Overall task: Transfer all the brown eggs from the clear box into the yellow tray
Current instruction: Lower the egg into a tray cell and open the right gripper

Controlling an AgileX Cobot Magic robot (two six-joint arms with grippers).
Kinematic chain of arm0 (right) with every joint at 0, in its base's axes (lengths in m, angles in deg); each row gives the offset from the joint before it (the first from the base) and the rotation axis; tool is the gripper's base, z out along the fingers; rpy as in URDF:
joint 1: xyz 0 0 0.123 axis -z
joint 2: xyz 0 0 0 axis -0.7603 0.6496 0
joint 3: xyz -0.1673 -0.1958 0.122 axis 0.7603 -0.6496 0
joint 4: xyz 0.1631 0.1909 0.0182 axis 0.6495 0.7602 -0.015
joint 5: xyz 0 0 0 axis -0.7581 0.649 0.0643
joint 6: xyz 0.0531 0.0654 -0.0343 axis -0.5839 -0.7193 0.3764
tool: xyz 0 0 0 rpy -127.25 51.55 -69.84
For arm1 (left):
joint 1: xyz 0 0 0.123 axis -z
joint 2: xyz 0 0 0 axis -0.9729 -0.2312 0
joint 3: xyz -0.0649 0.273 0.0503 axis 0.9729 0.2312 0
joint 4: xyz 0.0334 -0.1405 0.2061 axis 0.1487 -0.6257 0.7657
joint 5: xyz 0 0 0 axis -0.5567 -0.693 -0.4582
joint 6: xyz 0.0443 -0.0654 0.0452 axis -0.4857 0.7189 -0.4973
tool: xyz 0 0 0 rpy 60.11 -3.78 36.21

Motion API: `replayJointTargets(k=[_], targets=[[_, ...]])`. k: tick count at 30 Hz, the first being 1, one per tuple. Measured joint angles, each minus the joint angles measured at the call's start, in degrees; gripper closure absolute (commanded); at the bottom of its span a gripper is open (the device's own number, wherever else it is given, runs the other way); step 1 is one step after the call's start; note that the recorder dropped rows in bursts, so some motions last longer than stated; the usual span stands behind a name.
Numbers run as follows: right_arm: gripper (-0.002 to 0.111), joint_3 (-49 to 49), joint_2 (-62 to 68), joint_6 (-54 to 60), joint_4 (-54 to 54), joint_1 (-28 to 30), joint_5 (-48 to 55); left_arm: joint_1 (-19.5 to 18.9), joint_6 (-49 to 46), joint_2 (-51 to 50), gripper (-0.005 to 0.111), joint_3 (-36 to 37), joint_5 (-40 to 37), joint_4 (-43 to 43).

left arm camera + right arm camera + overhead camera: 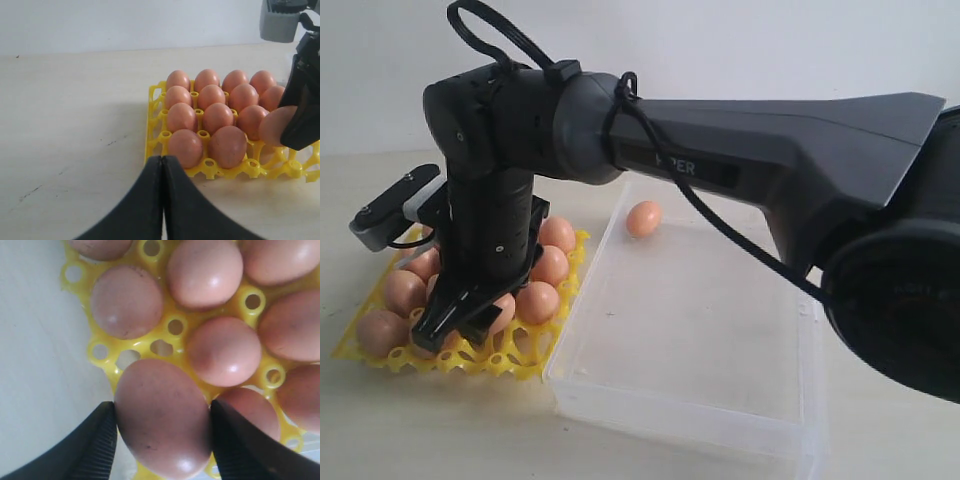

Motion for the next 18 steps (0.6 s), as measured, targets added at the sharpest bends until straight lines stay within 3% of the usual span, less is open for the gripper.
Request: replayJointTargets(k=[18], targets=[[0.108,0.28,0.37,-0.34,-0.30,-0.49,0.65,0.00,0.00,0.00,0.107,0.00,0.00,0.00]])
